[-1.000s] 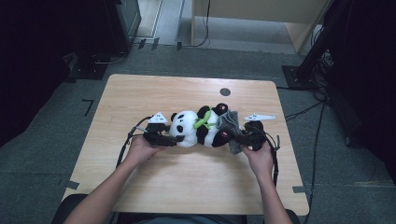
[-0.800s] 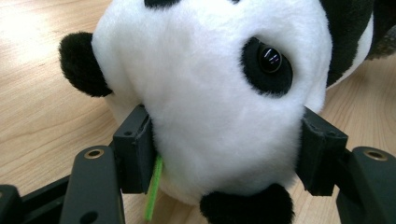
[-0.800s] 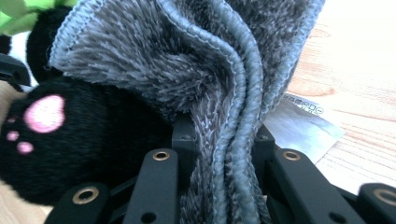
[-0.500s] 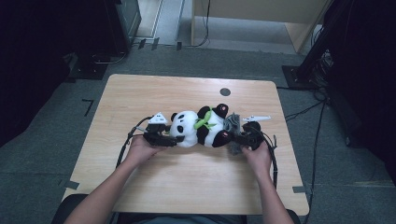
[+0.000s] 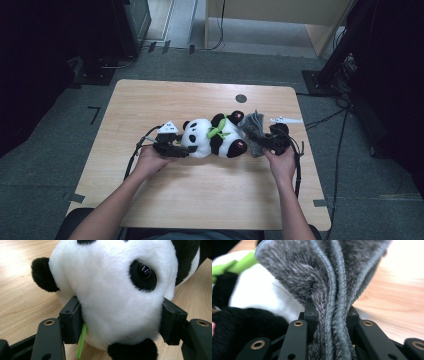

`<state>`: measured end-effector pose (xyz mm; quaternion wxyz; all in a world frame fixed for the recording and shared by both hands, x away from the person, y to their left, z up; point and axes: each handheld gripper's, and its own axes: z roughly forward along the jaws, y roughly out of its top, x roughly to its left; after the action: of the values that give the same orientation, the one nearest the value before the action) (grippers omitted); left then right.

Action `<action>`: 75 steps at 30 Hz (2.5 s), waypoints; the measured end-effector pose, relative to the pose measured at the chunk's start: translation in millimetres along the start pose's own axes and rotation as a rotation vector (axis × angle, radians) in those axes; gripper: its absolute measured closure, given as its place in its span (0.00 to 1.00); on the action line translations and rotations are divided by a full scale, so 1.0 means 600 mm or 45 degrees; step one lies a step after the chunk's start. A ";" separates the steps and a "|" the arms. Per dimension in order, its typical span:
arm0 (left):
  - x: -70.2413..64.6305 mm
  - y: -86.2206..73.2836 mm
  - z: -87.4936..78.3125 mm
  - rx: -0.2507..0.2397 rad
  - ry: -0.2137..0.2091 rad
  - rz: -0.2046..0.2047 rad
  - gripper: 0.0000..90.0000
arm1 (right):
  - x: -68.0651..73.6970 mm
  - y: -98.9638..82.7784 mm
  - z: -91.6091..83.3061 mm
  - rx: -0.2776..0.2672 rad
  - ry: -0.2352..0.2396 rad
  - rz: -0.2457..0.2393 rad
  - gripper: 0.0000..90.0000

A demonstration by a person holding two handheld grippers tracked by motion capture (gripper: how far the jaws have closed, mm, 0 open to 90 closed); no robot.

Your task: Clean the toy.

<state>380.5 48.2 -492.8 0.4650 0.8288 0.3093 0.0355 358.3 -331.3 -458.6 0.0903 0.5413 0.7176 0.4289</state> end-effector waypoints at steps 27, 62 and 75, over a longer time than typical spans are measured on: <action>-0.001 0.000 0.000 0.004 0.008 -0.007 0.35 | -0.076 0.002 0.001 0.117 -0.279 -0.055 0.79; -0.001 0.002 0.000 0.020 0.011 -0.034 0.27 | -0.071 0.004 -0.028 0.029 -0.247 -0.116 0.24; -0.001 0.004 -0.001 0.038 0.009 -0.036 0.26 | -0.029 0.001 -0.056 0.025 -0.179 -0.143 0.24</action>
<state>380.6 47.6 -490.4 0.4519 0.8311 0.3231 0.0274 345.9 -363.5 -443.2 0.1589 0.5299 0.7429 0.3769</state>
